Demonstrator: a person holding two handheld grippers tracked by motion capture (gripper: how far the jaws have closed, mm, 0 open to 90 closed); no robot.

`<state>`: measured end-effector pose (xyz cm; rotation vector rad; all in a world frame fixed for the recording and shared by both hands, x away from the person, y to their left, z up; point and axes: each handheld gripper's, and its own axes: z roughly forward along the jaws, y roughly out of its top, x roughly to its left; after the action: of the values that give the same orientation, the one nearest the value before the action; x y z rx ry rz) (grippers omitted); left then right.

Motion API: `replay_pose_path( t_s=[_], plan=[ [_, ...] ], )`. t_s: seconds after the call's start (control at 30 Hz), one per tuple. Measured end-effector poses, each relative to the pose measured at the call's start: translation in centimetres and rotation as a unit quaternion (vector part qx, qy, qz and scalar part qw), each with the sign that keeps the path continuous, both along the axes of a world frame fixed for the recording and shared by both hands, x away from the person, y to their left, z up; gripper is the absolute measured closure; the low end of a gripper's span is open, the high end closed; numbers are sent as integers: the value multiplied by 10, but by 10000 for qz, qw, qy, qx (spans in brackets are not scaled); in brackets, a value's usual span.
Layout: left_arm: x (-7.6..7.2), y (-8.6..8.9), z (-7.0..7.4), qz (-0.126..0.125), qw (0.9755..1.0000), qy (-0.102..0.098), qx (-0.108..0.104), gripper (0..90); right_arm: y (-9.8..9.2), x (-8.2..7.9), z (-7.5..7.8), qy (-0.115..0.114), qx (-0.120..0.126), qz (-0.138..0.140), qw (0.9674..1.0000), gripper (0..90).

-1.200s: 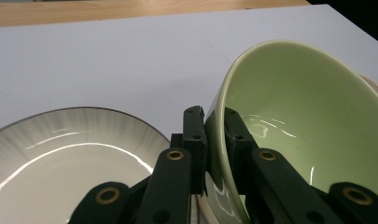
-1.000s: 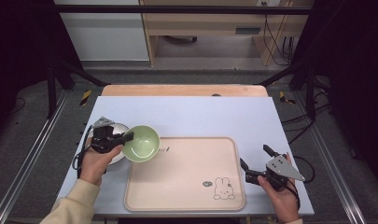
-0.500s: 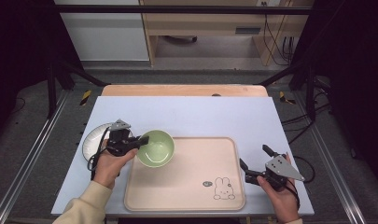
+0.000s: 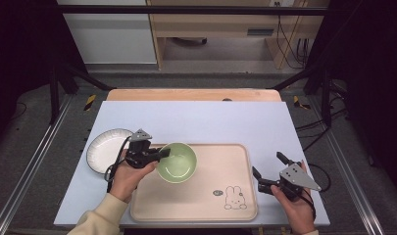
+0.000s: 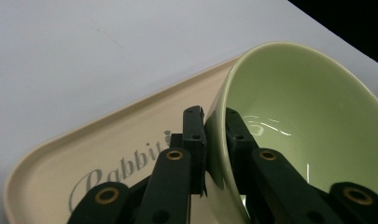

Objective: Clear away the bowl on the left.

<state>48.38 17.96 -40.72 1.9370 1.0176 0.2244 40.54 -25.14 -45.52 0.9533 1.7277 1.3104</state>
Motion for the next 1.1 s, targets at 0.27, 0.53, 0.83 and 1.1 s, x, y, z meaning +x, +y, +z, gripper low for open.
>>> replay_pose_path(
  t_s=[0.27,0.53,0.83,1.1],
  plan=[
    [-1,-14,-5,-186,9998,113,10,818,-1,0,1,-28,52,-1,10000,49],
    [-3,-15,-10,-197,9996,167,-86,817,0,0,0,-26,45,20,10000,49],
    [-6,-23,-18,-305,9991,293,-1,816,1,0,0,-5,30,20,10000,50],
    [-5,-29,-24,-340,9986,399,27,815,2,1,-1,1,18,52,10000,49]
  ],
)
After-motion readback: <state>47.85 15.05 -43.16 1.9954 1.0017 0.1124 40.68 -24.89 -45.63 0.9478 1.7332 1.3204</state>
